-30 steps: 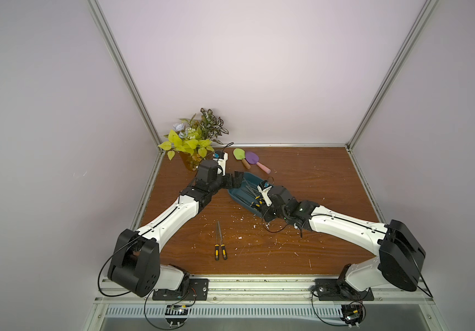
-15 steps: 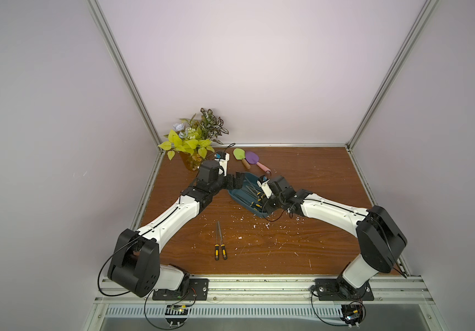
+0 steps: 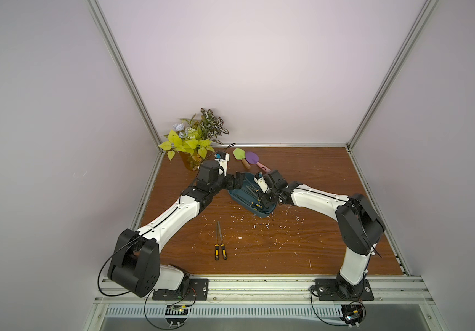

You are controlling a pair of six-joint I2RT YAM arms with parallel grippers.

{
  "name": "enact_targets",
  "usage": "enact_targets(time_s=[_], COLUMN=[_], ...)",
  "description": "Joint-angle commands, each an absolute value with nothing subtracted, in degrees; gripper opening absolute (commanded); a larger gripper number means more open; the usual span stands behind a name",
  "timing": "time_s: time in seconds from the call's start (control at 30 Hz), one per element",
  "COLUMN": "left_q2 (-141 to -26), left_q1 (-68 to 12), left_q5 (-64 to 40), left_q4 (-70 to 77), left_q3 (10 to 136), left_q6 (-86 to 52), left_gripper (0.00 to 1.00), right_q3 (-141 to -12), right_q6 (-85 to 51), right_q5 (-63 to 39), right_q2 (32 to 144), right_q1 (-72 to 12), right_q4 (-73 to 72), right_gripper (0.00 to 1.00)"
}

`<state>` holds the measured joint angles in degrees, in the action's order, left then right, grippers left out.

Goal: Put the file tool into the storage box
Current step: Place the file tool in the storage box, then pick up the file tool from the center of the board.

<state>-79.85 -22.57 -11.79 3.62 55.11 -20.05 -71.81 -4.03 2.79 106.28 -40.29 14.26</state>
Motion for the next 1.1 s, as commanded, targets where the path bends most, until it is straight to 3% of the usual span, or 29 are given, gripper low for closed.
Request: enact_targets(time_s=[0.0,0.1,0.2,0.33,0.63,0.87,1.07], left_q2=[-79.2,-78.9,-78.6,-77.7,-74.4,-65.2,-57.3], left_q1=[-23.2,-23.2,-23.2,-23.3,-23.2,-23.2,-23.2], left_q5=[-12.2,-11.6,-11.4,-10.9,-3.1,-3.3,-3.7], left_q4=[3.4,3.4,3.1,3.2,-1.4,-10.6,-15.9], left_q3=[55.8,55.6,55.5,55.0,54.4,49.1,44.1], left_q6=[-19.5,-19.4,-19.3,-19.3,-20.3,-22.7,-25.5], left_gripper=[1.0,1.0,1.0,1.0,1.0,1.0,1.0], right_q3=[-74.6,-75.7,-75.9,-75.1,-70.4,-60.9,-55.5], right_q6=[-4.1,-4.0,-4.0,-5.1,-12.0,-20.0,-25.2], right_q5=[4.8,6.4,7.9,8.3,2.3,-4.9,-2.1], right_q2=[105.9,106.7,107.0,105.3,93.0,81.2,76.6], right_q1=[-40.2,-40.1,-40.0,-40.1,-40.6,-43.2,-49.3], right_q4=[15.3,16.7,17.5,17.6,16.6,9.6,7.7], right_gripper=[0.14,0.22,0.42,0.52,0.58,0.62,0.62])
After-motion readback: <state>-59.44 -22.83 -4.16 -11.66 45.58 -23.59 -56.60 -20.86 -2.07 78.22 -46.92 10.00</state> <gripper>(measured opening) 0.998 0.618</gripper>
